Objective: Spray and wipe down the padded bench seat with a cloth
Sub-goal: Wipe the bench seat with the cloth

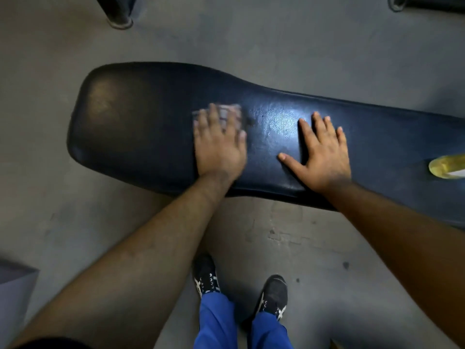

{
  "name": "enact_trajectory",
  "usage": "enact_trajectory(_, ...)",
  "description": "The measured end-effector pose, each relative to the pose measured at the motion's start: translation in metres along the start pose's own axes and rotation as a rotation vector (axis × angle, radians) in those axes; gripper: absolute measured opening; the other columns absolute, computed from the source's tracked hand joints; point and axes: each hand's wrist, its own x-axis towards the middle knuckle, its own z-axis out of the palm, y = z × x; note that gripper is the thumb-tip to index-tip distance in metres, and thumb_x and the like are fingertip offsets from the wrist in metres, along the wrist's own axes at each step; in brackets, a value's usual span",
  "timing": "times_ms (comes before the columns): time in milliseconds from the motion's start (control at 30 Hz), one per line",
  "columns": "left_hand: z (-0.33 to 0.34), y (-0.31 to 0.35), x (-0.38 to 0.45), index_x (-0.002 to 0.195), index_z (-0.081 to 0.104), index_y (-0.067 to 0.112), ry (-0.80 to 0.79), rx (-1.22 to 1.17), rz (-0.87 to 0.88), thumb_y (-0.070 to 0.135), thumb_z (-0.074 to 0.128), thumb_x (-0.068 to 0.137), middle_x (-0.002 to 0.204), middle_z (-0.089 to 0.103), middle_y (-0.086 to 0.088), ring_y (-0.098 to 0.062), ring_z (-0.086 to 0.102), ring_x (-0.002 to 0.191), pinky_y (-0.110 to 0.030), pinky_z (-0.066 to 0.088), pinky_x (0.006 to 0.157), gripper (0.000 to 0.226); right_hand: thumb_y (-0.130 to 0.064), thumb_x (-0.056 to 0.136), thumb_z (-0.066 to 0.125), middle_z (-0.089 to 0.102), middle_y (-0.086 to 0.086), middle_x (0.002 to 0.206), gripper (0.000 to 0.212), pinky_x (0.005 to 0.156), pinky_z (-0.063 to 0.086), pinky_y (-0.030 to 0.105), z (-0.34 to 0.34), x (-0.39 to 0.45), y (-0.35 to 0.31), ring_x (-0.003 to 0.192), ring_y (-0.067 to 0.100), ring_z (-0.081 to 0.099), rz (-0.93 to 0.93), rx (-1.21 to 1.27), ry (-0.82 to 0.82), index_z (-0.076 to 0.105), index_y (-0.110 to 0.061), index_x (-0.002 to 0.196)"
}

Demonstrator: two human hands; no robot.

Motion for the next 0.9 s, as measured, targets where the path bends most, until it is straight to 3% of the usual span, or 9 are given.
enact_trajectory(133,0.008,0.025,-0.050,0.150,0.037,0.022,-0.119,0.000,0.424,0.043,0.037,0.098,0.157,0.030,-0.019,-0.039,0.026,0.144,-0.050,0.017,0.120,0.056,-0.056,0.097,0.034,0.025,0.010,0.163,0.067,0.123,0.010,0.050,0.005,-0.002,0.006,0.152,0.029,0.019,0.002,0.047,0.048,0.032,-0.022,0.154)
enact_trajectory(200,0.005,0.009,-0.018,0.149,0.037,0.019,-0.068,0.040,0.365,0.041,0.035,0.097,0.156,0.031,-0.020,-0.040,0.029,0.143,-0.049,0.020,0.119,0.057,-0.050,0.098,0.035,0.029,0.011,0.162,0.062,0.122,0.013,0.051,0.005,-0.001,0.006,0.151,0.030,0.022,0.003,0.047,0.070,0.036,-0.020,0.152)
enact_trajectory(300,0.001,0.002,0.053,0.151,0.032,0.017,-0.030,0.036,-0.094,0.042,0.032,0.098,0.158,0.026,-0.022,-0.042,0.022,0.145,-0.050,0.017,0.120,0.059,-0.046,0.099,0.038,0.031,0.012,0.160,0.059,0.122,0.016,0.051,0.004,0.002,0.007,0.150,0.031,0.024,0.001,0.050,0.080,0.038,-0.018,0.151)
enact_trajectory(333,0.000,0.014,0.062,0.151,0.033,0.016,-0.034,0.028,-0.159,0.042,0.033,0.097,0.158,0.025,-0.023,-0.043,0.021,0.145,-0.052,0.016,0.120,0.059,-0.046,0.099,0.038,0.031,0.012,0.161,0.059,0.122,0.016,0.051,0.004,0.001,0.007,0.150,0.031,0.024,0.003,0.051,0.081,0.038,-0.018,0.151)
enact_trajectory(500,0.009,0.046,0.049,0.152,0.033,0.022,-0.165,0.081,0.434,0.044,0.028,0.098,0.158,0.026,-0.019,-0.038,0.023,0.145,-0.050,0.017,0.120,0.058,-0.037,0.099,0.035,0.028,0.012,0.162,0.062,0.123,0.014,0.050,0.005,0.001,0.006,0.151,0.028,0.021,0.019,0.093,0.089,0.030,-0.007,0.154)
enact_trajectory(633,0.007,0.042,0.100,0.149,0.038,0.023,-0.081,0.094,0.021,0.044,0.024,0.097,0.157,0.027,-0.020,-0.040,0.022,0.145,-0.050,0.014,0.120,0.058,-0.032,0.099,0.035,0.029,0.014,0.161,0.061,0.123,0.015,0.051,0.009,0.000,0.006,0.151,0.028,0.022,0.009,0.095,0.120,0.032,-0.003,0.152)
enact_trajectory(767,0.011,0.071,0.063,0.153,0.031,0.026,-0.161,0.047,0.501,0.044,0.023,0.100,0.158,0.028,-0.018,-0.038,0.024,0.145,-0.050,0.017,0.120,0.057,-0.026,0.097,0.037,0.033,0.016,0.159,0.059,0.124,0.015,0.049,0.007,-0.001,0.006,0.149,0.031,0.026,0.004,0.127,0.162,0.035,-0.001,0.150)
enact_trajectory(800,0.011,0.069,0.066,0.153,0.031,0.027,-0.173,0.042,0.519,0.044,0.023,0.100,0.158,0.029,-0.017,-0.037,0.024,0.145,-0.049,0.017,0.121,0.056,-0.025,0.097,0.038,0.034,0.017,0.158,0.059,0.124,0.014,0.049,0.007,-0.001,0.006,0.149,0.032,0.026,0.008,0.137,0.172,0.035,0.000,0.150)
enact_trajectory(900,0.014,0.083,0.088,0.150,0.037,0.027,-0.116,0.035,0.197,0.044,0.027,0.098,0.156,0.031,-0.017,-0.037,0.023,0.145,-0.048,0.013,0.121,0.056,-0.024,0.095,0.042,0.037,0.016,0.157,0.057,0.124,0.014,0.049,0.010,-0.001,0.007,0.148,0.032,0.029,0.023,0.160,0.204,0.041,-0.004,0.148)
